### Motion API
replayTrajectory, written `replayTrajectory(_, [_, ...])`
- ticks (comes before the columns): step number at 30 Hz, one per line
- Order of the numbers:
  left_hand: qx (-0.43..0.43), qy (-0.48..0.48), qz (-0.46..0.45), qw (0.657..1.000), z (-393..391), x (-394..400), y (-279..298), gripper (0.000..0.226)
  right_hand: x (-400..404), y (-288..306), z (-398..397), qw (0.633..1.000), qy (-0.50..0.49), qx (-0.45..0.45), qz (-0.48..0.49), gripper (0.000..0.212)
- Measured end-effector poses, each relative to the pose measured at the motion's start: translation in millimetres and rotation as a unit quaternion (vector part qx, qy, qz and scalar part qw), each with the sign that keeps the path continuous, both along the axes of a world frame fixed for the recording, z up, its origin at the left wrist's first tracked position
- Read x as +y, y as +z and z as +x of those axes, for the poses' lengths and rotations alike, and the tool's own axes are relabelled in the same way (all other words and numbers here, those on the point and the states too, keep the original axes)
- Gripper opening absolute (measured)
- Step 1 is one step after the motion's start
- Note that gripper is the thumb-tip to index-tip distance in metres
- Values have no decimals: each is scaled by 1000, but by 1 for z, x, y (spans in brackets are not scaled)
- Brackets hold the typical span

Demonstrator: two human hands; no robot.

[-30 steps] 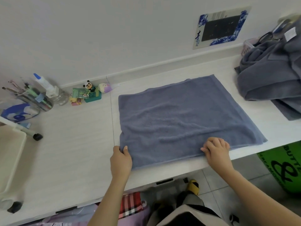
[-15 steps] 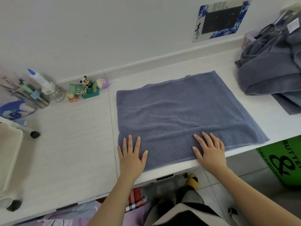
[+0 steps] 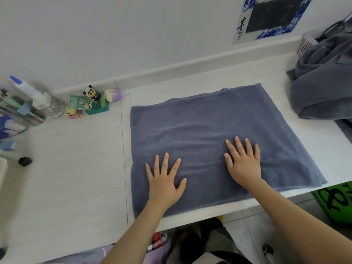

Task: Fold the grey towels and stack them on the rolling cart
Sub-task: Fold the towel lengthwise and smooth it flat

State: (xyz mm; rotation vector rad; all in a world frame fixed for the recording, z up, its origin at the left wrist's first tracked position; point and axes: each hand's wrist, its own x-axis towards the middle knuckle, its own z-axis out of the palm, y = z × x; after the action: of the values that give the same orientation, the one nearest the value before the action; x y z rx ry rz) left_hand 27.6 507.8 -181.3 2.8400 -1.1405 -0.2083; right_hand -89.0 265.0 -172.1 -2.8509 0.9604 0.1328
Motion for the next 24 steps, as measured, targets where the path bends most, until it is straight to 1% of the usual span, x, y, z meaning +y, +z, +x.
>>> replayTrajectory(1, [3, 7, -30, 1000, 3, -9, 3, 61, -1, 4, 11, 1000, 12, -4, 3, 66])
replayTrajectory(3, [-4, 8, -70, 998, 11, -27, 6, 55, 4, 5, 32, 994, 109, -16, 15, 58])
replayTrajectory(4, [-7, 6, -67, 998, 16, -37, 6, 57, 3, 0, 43, 985, 172, -20, 9, 58])
replayTrajectory(5, [-11, -2, -51, 999, 20, -42, 5, 61, 2, -2, 50, 976, 217, -7, 12, 59])
replayTrajectory(6, [-15, -8, -29, 999, 23, -45, 2, 65, -4, -3, 56, 970, 244, 7, 20, 62])
replayTrajectory(8, [-18, -18, -7, 1000, 24, -45, -4, 67, -29, -4, 70, 966, 254, 20, 29, 66])
replayTrajectory(11, [-10, -35, -18, 999, 24, -42, -2, 66, -74, -3, 91, 979, 201, 24, 11, 70])
replayTrajectory(13, [-10, -24, -40, 999, 24, -44, 0, 66, -93, 0, 110, 985, 166, 45, 11, 71])
replayTrajectory(14, [-14, -23, -54, 998, 23, -46, 3, 65, -92, 2, 116, 984, 175, 42, 7, 71])
replayTrajectory(15, [-15, -37, -73, 997, 19, -51, 6, 64, -87, 3, 120, 977, 212, 31, 3, 70])
replayTrajectory(17, [-9, -117, -96, 988, 13, -67, 7, 61, -78, 0, 124, 947, 321, 16, 5, 64])
replayTrajectory(18, [-6, -168, -88, 982, 10, -75, 6, 61, -76, -2, 123, 935, 355, 12, 2, 61])
replayTrajectory(19, [-5, -206, -67, 976, 8, -82, 3, 62, -77, -4, 125, 931, 365, 17, 6, 60])
replayTrajectory(20, [-4, -225, -40, 973, 8, -86, 1, 63, -80, -5, 129, 932, 362, 12, 10, 59])
replayTrajectory(22, [-5, -221, -4, 975, 11, -91, 0, 66, -87, -4, 137, 938, 347, -2, 14, 59])
replayTrajectory(24, [-14, -227, -5, 974, 13, -98, 6, 66, -88, -3, 143, 937, 350, -1, 14, 56])
